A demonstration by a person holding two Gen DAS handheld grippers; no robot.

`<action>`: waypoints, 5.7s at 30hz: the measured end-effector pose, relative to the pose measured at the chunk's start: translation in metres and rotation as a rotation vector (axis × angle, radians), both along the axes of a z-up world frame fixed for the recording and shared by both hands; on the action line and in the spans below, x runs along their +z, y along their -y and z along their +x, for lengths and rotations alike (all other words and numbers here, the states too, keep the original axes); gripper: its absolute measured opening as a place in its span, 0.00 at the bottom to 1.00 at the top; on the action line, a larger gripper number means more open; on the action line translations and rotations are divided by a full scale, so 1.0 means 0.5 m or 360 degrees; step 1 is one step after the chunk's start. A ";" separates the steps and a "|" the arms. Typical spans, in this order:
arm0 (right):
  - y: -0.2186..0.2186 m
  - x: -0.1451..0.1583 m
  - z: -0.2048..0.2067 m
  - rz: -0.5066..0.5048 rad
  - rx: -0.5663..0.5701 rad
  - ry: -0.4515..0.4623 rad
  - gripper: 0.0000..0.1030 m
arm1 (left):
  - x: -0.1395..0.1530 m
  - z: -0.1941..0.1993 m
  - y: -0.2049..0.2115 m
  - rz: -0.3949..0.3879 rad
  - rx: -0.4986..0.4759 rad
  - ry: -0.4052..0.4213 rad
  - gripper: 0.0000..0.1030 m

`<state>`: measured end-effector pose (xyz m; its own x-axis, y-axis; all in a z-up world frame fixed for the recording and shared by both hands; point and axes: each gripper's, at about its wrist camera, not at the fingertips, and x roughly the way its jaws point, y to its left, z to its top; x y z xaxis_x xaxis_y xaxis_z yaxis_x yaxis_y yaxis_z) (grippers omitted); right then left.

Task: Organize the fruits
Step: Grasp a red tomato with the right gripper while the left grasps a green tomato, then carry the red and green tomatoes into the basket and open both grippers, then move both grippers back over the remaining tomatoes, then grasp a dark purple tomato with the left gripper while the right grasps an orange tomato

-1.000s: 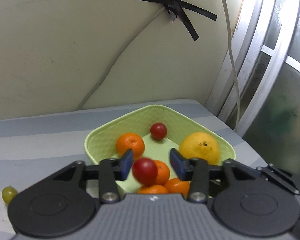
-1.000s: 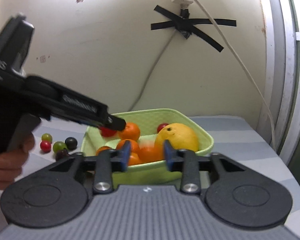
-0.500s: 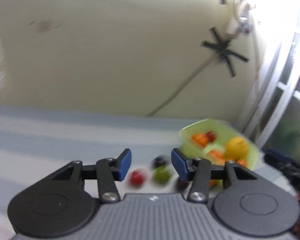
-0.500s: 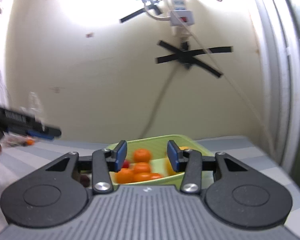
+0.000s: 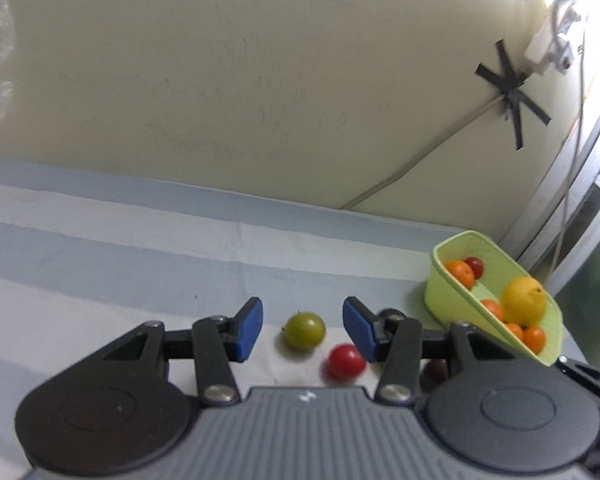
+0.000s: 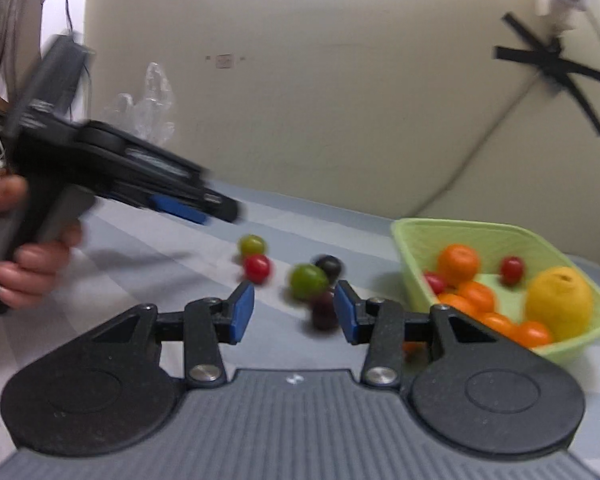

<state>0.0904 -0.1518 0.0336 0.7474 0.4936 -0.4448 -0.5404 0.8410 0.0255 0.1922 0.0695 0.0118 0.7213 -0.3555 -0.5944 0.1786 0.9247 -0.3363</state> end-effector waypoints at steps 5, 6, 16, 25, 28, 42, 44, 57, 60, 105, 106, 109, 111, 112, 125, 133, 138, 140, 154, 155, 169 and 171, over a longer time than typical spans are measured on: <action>-0.094 -0.013 0.048 -0.0199 0.0090 0.0061 0.42 | -0.032 0.032 0.003 0.0002 -0.0029 -0.0068 0.41; -0.109 -0.021 0.062 -0.0254 0.0093 0.0065 0.36 | -0.036 0.035 0.003 -0.0006 -0.0033 -0.0077 0.41; -0.123 -0.036 0.066 -0.0348 0.0164 0.0057 0.26 | -0.050 0.031 0.021 0.0062 -0.0075 -0.0052 0.37; -0.022 -0.027 -0.069 -0.0209 0.0079 0.0023 0.26 | -0.021 -0.043 0.079 0.0189 -0.0152 0.0021 0.24; 0.014 -0.033 -0.102 -0.0144 -0.0007 0.0006 0.26 | 0.002 -0.116 0.087 0.0181 -0.0193 0.0085 0.24; 0.117 -0.077 -0.169 -0.0015 -0.0298 -0.0107 0.27 | -0.017 -0.343 0.141 0.0305 -0.0275 0.0168 0.26; 0.116 -0.077 -0.168 -0.0014 -0.0293 -0.0113 0.28 | -0.024 -0.347 0.138 0.0325 -0.0265 0.0166 0.29; 0.130 -0.083 -0.191 0.0072 -0.0297 -0.0181 0.32 | -0.036 -0.370 0.140 0.0364 -0.0285 0.0217 0.35; 0.136 -0.082 -0.192 0.0088 -0.0295 -0.0187 0.32 | -0.036 -0.371 0.145 0.0383 -0.0289 0.0223 0.35; 0.256 -0.034 -0.022 0.0312 -0.0594 0.0130 0.46 | 0.097 0.011 0.365 0.0052 -0.0412 0.0099 0.42; 0.264 -0.033 -0.024 0.0332 -0.0621 0.0135 0.46 | 0.108 0.001 0.340 0.0030 -0.0387 0.0126 0.42; 0.284 -0.030 -0.032 0.0404 -0.0689 0.0155 0.45 | 0.126 -0.023 0.263 -0.0008 -0.0294 0.0174 0.42; 0.295 -0.026 -0.040 0.0462 -0.0702 0.0180 0.45 | 0.125 -0.038 0.213 -0.0008 -0.0230 0.0184 0.42; 0.299 -0.023 -0.047 0.0487 -0.0704 0.0207 0.45 | 0.121 -0.044 0.191 -0.0003 -0.0203 0.0179 0.42; 0.193 -0.035 -0.075 0.0405 -0.0338 -0.0032 0.37 | 0.027 -0.128 0.187 0.0358 -0.0413 0.0284 0.39; 0.138 -0.063 -0.030 0.0321 -0.0386 -0.0260 0.36 | -0.005 -0.115 0.245 0.0594 -0.0640 0.0408 0.29; 0.119 -0.070 -0.013 0.0310 -0.0443 -0.0302 0.37 | -0.028 -0.099 0.258 0.0670 -0.0697 0.0409 0.29; 0.113 -0.069 -0.017 0.0296 -0.0466 -0.0304 0.37 | -0.031 -0.093 0.257 0.0651 -0.0722 0.0386 0.27; 0.101 -0.074 -0.003 0.0370 -0.0630 -0.0353 0.37 | -0.001 -0.188 0.141 0.0344 -0.0590 0.0234 0.26; 0.098 -0.076 0.000 0.0382 -0.0667 -0.0358 0.40 | -0.005 -0.192 0.129 0.0295 -0.0565 0.0213 0.26; 0.017 -0.080 0.030 0.0307 -0.1049 -0.0323 0.35 | -0.016 -0.205 0.079 0.0128 -0.0512 0.0237 0.26; 0.019 -0.081 0.027 0.0305 -0.1044 -0.0321 0.35 | -0.015 -0.206 0.084 0.0131 -0.0539 0.0248 0.26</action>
